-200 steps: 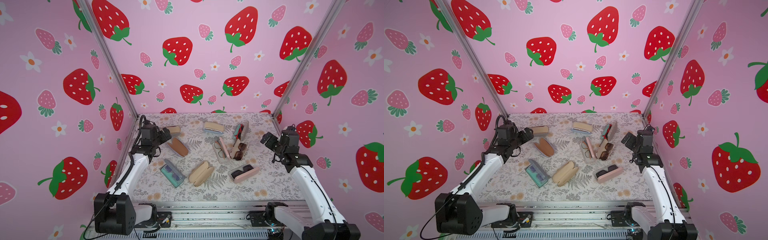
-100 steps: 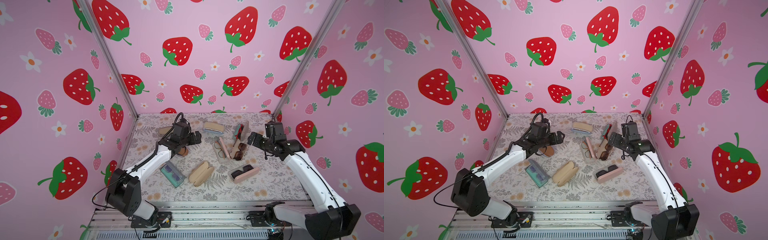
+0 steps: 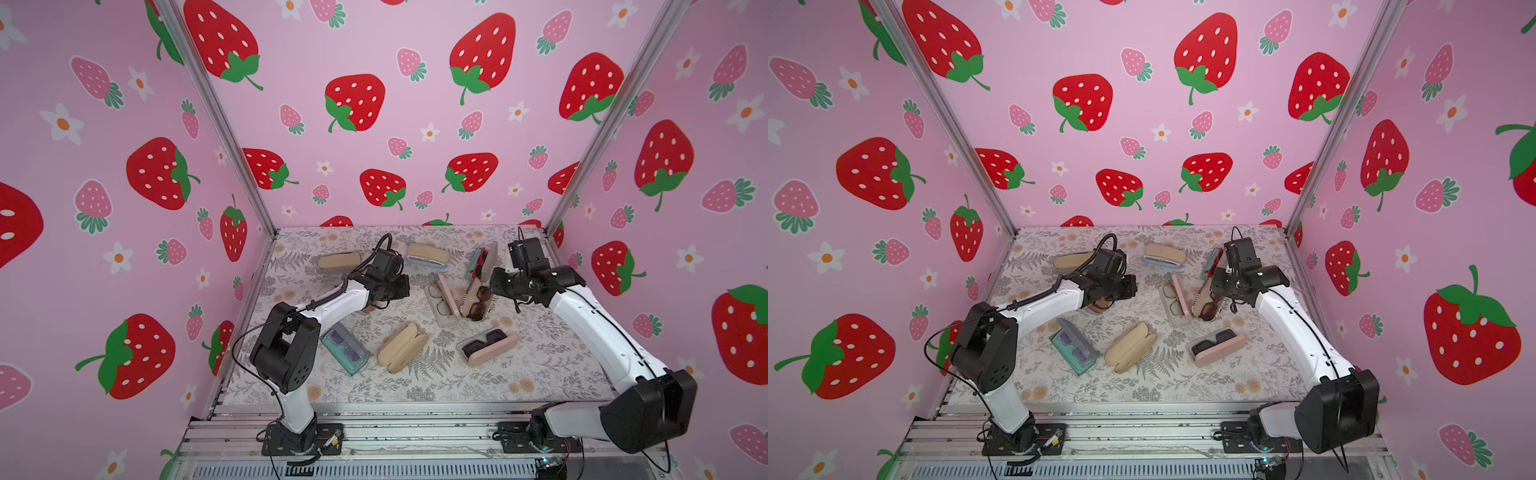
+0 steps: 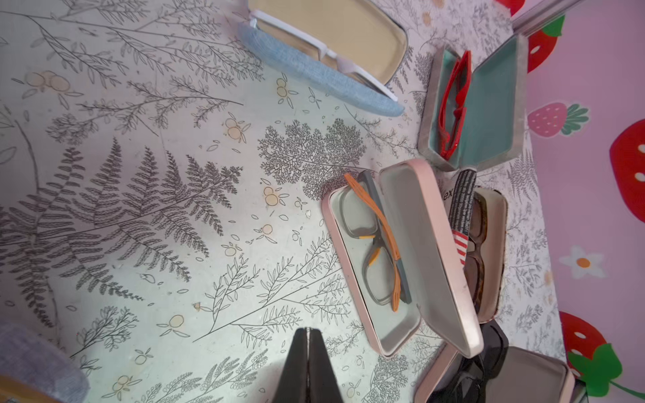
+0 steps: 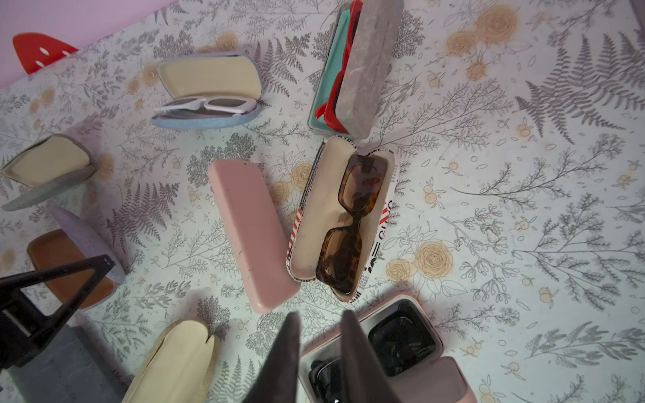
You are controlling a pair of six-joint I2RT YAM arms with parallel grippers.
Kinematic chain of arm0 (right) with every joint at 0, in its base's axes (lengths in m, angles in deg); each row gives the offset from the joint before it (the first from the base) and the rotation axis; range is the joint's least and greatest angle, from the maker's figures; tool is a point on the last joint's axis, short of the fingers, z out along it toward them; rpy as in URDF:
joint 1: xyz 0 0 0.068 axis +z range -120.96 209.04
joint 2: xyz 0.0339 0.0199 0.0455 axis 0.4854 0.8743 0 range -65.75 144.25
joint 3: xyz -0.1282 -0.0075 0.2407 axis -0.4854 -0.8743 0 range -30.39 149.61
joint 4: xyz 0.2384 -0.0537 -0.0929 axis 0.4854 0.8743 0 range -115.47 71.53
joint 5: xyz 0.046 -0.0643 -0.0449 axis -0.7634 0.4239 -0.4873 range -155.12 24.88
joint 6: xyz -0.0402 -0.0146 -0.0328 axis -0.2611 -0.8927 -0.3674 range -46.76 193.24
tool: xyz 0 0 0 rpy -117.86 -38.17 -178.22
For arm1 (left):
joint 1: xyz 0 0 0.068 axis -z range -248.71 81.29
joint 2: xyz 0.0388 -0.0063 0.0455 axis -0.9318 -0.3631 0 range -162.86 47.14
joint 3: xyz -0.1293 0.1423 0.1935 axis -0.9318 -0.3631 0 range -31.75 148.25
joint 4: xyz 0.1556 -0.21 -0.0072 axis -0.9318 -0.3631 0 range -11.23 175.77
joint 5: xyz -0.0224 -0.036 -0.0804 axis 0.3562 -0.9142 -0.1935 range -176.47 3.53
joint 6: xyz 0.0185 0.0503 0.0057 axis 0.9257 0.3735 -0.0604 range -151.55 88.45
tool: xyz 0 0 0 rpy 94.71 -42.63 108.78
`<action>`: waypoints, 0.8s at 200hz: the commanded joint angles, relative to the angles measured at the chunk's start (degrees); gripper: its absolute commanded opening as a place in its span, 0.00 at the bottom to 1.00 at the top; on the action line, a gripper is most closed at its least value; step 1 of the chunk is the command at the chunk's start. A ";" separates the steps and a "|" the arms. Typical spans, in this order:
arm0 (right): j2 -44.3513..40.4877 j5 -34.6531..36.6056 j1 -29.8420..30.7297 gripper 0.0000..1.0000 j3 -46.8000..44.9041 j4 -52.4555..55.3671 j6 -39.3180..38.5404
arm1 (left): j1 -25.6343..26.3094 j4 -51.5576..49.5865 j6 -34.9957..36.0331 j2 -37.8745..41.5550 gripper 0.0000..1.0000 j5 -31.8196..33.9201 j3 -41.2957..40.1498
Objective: Close the glasses case
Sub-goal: Close the glasses case at the center of the board.
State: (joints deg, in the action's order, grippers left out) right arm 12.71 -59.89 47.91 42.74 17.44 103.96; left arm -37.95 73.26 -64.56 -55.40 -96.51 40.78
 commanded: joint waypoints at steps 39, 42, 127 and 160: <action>5.81 -4.52 1.86 0.00 5.47 -1.22 -1.88 | 0.00 -3.10 0.08 -0.56 0.00 -1.12 1.88; 6.18 -4.72 1.87 0.00 5.67 -1.33 -1.97 | 0.00 -3.18 0.12 -0.60 0.00 -1.12 1.83; 17.33 -7.46 3.07 0.00 10.11 -0.73 -2.59 | -0.07 -4.80 0.41 -7.12 0.00 -4.29 4.25; 20.55 -6.91 3.76 0.00 11.19 -0.62 -2.86 | 0.15 -4.80 0.48 -10.05 0.00 -5.79 6.33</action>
State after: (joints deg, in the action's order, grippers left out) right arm 31.68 -66.84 50.93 52.07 16.02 101.88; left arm -37.95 69.39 -64.36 -64.06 -100.42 43.62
